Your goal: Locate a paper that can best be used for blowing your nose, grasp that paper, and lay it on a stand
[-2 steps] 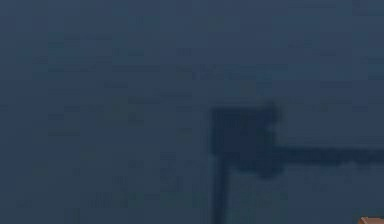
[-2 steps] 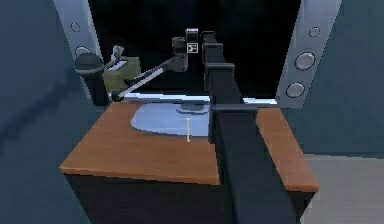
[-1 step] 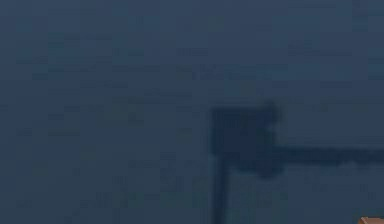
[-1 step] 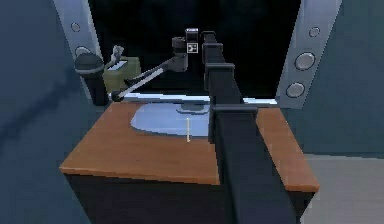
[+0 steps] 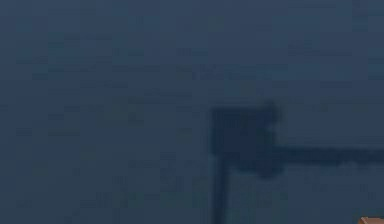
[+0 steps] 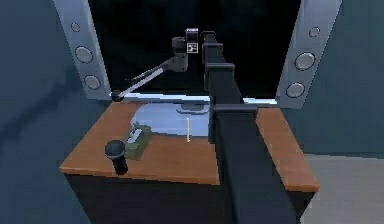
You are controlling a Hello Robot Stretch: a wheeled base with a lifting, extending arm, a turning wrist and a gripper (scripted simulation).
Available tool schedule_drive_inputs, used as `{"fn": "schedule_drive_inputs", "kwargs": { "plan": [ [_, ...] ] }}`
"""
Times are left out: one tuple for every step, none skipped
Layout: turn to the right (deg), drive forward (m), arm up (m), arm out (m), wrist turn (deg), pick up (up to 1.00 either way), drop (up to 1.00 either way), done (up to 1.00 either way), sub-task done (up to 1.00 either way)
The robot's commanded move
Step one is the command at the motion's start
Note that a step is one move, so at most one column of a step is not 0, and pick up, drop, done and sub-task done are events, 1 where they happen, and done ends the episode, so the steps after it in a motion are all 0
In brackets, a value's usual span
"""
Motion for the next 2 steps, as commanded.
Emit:
{"fn": "schedule_drive_inputs", "kwargs": {
  "plan": [
    [0.0,0.0,0.0,-0.1,0.0,0.0,0.0,0.0,0.0],
    [0.0,0.0,0.0,0.0,0.0,0.0,0.0,1.0,0.0]
  ]
}}
